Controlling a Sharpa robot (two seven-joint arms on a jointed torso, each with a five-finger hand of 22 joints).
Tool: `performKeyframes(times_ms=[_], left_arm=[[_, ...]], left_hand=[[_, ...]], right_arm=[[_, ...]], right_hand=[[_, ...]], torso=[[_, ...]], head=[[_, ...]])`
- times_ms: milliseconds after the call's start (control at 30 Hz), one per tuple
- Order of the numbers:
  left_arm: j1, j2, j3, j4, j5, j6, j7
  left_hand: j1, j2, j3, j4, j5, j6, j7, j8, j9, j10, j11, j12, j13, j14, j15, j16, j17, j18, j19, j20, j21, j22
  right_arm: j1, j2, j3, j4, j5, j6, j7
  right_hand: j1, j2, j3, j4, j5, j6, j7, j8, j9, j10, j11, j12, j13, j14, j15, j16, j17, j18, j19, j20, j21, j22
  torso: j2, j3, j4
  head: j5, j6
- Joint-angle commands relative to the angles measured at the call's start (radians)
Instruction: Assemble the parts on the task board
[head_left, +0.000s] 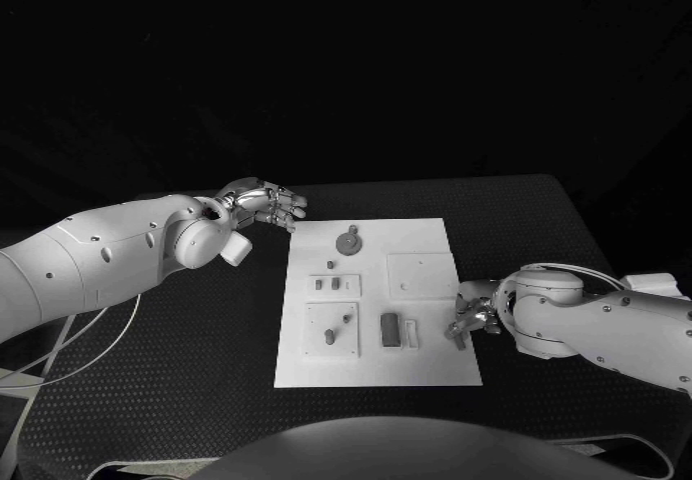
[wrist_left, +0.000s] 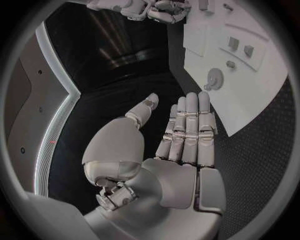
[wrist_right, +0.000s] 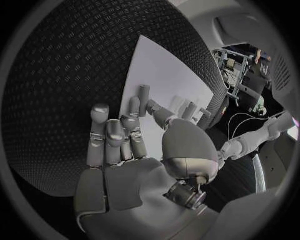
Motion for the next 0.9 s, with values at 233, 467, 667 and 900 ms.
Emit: performKeyframes(times_ms=[233, 467, 667, 900], left_arm=[[0.001, 0.001, 0.001, 0.001, -0.001, -0.004, 0.011], [0.001, 0.002, 0.001, 0.0, -0.002, -0.004, 0.011], [0.001, 0.002, 0.001, 0.0, -0.002, -0.005, 0.01], [0.001, 0.004, 0.001, 0.0, -0.002, -0.004, 0.01]], left_hand=[[0.002, -0.011, 0.0, 0.006, -0.001, -0.007, 0.002, 0.006, -0.001, -0.009, 0.001, -0.003, -0.001, 0.003, 0.007, -0.004, 0.002, 0.015, 0.0, 0.001, -0.004, 0.002], [0.002, -0.011, 0.0, 0.006, -0.001, -0.007, 0.002, 0.006, -0.001, -0.009, 0.001, -0.003, -0.001, 0.003, 0.007, -0.005, 0.002, 0.015, 0.0, 0.001, -0.004, 0.002], [0.002, -0.012, 0.0, 0.006, -0.001, -0.007, 0.002, 0.006, -0.001, -0.009, 0.001, -0.003, -0.001, 0.003, 0.007, -0.005, 0.002, 0.015, 0.0, 0.001, -0.004, 0.002], [0.002, -0.012, 0.0, 0.006, -0.001, -0.007, 0.002, 0.006, -0.001, -0.009, 0.001, -0.003, -0.001, 0.003, 0.007, -0.005, 0.003, 0.015, 0.0, 0.001, -0.004, 0.002]], right_arm=[[-0.013, -0.005, -0.009, 0.0, 0.166, -0.164, 0.0], [0.0, -0.01, -0.009, 0.021, 0.205, -0.196, 0.005], [0.014, -0.007, -0.009, 0.037, 0.255, -0.205, 0.005], [0.017, 0.02, -0.008, 0.045, 0.31, -0.203, 0.008]], right_hand=[[0.029, 0.028, 0.123, -0.103, 0.002, -0.029, 0.045, -0.104, -0.032, 0.023, -0.005, 0.004, 0.002, 0.019, -0.001, 0.005, 0.002, 0.015, 0.019, -0.005, 0.014, 0.018], [0.027, 0.018, 0.129, -0.103, 0.002, -0.016, 0.039, -0.1, -0.03, 0.036, -0.01, 0.006, 0.003, 0.03, -0.005, 0.006, 0.002, 0.015, 0.029, -0.009, 0.021, 0.017], [0.026, 0.014, 0.13, -0.103, 0.002, -0.012, 0.037, -0.098, -0.029, 0.041, -0.012, 0.007, 0.003, 0.036, -0.007, 0.007, 0.006, 0.015, 0.033, -0.011, 0.023, 0.017], [0.025, 0.012, 0.131, -0.103, 0.002, -0.01, 0.036, -0.097, -0.029, 0.043, -0.013, 0.007, 0.004, 0.038, -0.007, 0.007, 0.006, 0.015, 0.035, -0.011, 0.024, 0.017]], torso=[[0.0, -0.0006, 0.0004], [0.0, -0.0011, -0.0002], [0.0, -0.0011, 0.0004], [0.0, -0.0001, -0.0005]], head=[[0.001, 0.0], [0.003, 0.0], [0.004, 0.0], [0.009, 0.0]])
